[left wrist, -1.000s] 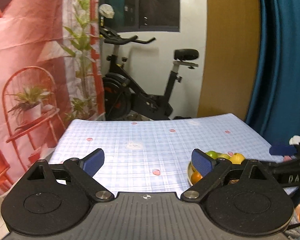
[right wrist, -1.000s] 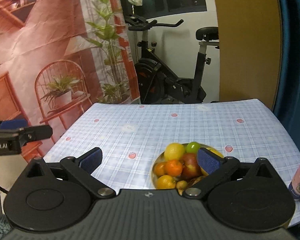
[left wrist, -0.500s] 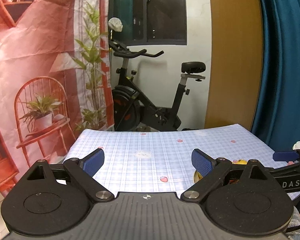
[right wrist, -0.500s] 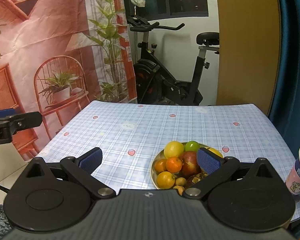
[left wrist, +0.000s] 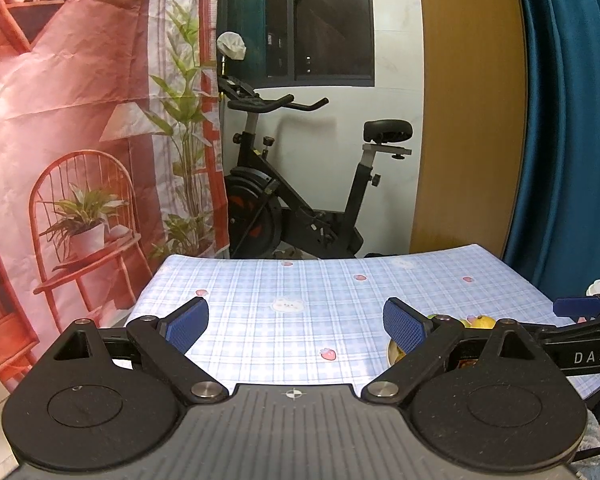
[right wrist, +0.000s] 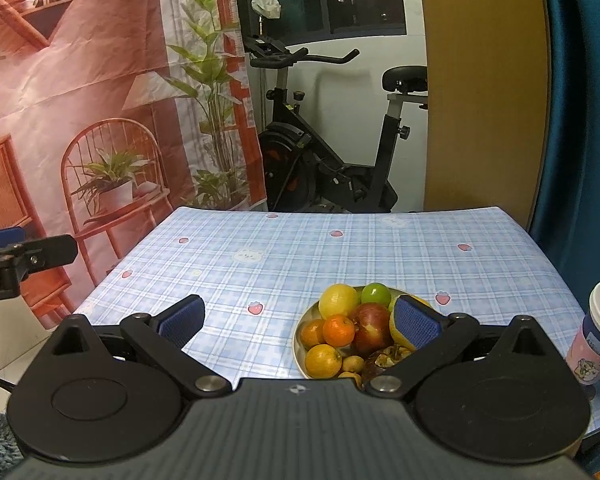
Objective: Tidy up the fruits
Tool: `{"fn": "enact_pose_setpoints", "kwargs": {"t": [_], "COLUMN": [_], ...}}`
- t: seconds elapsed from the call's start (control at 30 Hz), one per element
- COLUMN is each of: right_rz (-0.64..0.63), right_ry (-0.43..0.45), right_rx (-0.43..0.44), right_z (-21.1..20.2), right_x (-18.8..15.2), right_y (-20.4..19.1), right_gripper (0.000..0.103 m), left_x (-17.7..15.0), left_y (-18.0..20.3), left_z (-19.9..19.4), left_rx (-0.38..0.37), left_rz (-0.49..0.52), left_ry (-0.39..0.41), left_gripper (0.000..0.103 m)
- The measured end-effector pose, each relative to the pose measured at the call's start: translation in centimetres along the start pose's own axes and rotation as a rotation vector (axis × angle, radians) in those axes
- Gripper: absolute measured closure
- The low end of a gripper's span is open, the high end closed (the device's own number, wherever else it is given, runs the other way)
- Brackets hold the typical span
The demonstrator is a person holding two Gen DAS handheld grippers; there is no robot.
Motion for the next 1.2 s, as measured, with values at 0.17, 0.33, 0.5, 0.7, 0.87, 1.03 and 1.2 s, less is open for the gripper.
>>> {"fn": "enact_pose_setpoints", "kwargs": {"t": [0.17, 0.33, 0.5, 0.7, 0.87, 1.03, 1.2], "right_rz": [-0.001, 0.0, 0.0, 0.003, 0.004, 0.004, 0.007], "right_ry": [0.005, 0.006, 0.009, 0.014, 0.014, 0.014, 0.012], "right_rx": [-0.001, -0.001, -0.001, -0.002, -0.003, -0.003, -0.002], "right_z": [-0.13, -0.15, -0.2, -0.38, -0.38, -0.39, -0.36], "right_x": [0.0, -0.03, -0.05, -0.04, -0.06, -0.05, -0.04], "right_y": [0.08, 0.05, 0.0, 0.02, 0.04, 0.07, 0.1], "right_gripper": [0.0, 0.0, 0.0, 0.0, 0.0, 0.0, 0.0], "left_x": [-0.2, -0.19, -0.28, -0.3, -0.4, -0.29, -0.44], "left_y": [-0.22, -0.43, -0.42, -0.4, -0.34, -0.5, -0.53], "left_z": [0.02, 0.2, 0.16, 0.11, 0.05, 0.14, 0.15], "left_rx": [-0.003, -0.001, -0.004, -0.005, -0.008, -0.009, -0.011], "left_rz": [-0.006, -0.011, -0.012, -0.012, -0.012, -0.012, -0.016], "left_ry": [-0.009, -0.023, -0.027, -0.026, -0.029, -0.03, -0.034], "left_gripper": [0.007, 0.006, 0.006, 0.006, 0.006, 0.005, 0.005]}}
Point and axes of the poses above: each gripper's, at about its wrist camera, not at the fingertips, and z roughly the way its jaws point, y to its right, x to its top, the point moved 6 cm from there along z, roughly the way its jaws point, and after that the axes turned 3 degrees about -z, right-handed, at the moved point
